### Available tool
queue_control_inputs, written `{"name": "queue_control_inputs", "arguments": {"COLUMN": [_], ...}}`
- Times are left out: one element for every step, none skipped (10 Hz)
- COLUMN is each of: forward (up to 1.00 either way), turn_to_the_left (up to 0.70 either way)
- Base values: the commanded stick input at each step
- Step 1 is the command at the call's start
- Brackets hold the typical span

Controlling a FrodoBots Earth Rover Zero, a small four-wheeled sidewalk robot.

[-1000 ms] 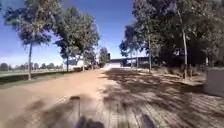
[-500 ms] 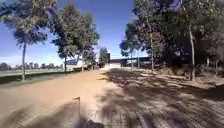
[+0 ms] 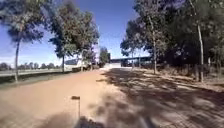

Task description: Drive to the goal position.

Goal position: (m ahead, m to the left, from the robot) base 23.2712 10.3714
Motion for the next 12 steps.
{"name": "queue_control_inputs", "arguments": {"forward": [1.0,1.0,1.0,1.0,1.0,1.0,1.0,1.0,1.0,1.0,1.0,1.0], "turn_to_the_left": [0.0,0.0,0.0,0.0,-0.25,-0.4,-0.4,-0.22,0.0,0.0,0.0,0.0]}}
